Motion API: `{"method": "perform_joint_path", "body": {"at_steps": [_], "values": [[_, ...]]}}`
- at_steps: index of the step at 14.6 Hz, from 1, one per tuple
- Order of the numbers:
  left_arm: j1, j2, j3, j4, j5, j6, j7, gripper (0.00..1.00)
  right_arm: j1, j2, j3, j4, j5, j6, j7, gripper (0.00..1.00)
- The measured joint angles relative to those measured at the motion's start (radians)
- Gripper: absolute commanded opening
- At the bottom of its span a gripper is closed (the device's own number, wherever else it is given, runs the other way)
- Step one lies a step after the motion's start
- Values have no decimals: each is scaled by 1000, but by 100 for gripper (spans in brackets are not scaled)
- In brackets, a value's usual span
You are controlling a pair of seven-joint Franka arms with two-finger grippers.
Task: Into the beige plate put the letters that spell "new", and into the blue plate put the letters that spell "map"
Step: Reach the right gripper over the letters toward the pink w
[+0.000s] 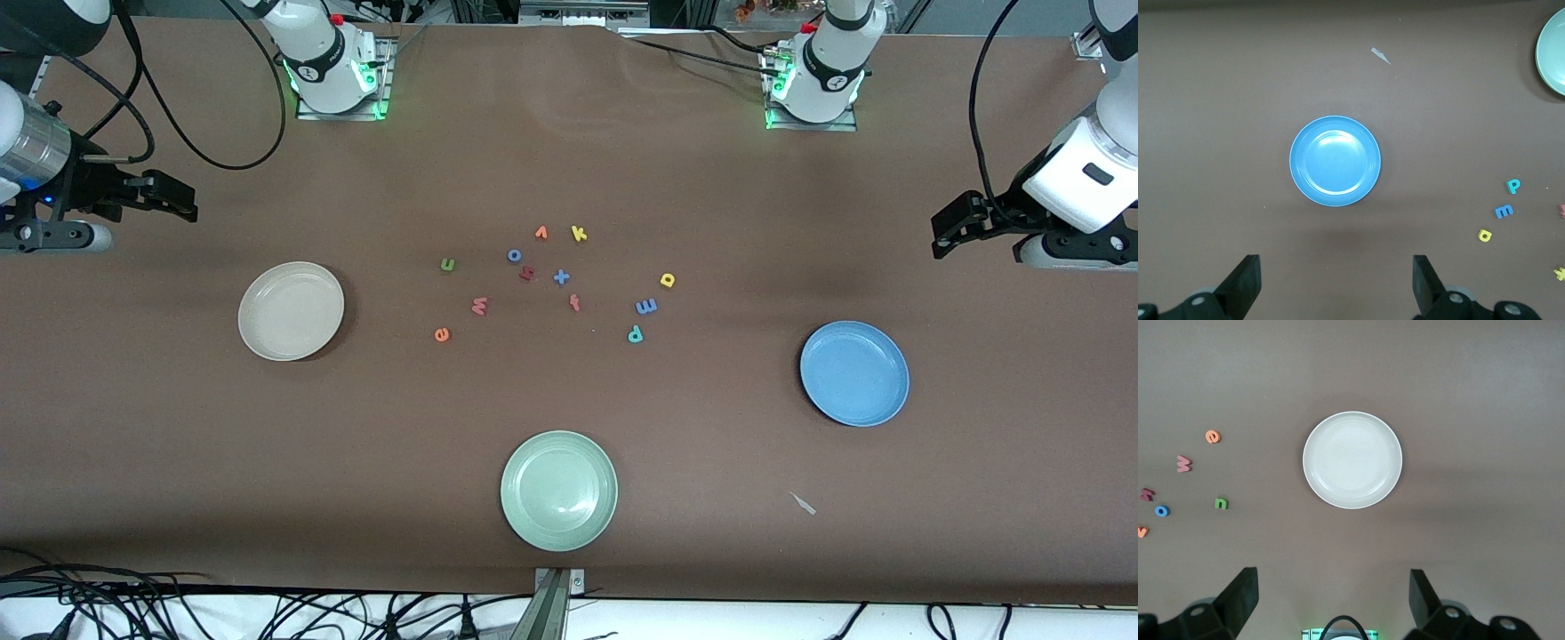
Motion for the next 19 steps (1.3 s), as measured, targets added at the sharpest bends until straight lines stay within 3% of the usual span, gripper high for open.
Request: {"method": "perform_joint_path", "body": {"at_steps": [8, 12, 19], "values": [[0, 0, -1, 1, 0, 0, 0, 100, 148, 103, 14, 0, 1, 22, -2, 100], [0, 1, -1, 1, 0, 0, 0, 100, 239, 217, 15, -2, 2, 142, 13, 100], [0, 2, -1, 1, 0, 0, 0, 100, 412, 415, 16, -12, 14, 323, 410, 100]]}}
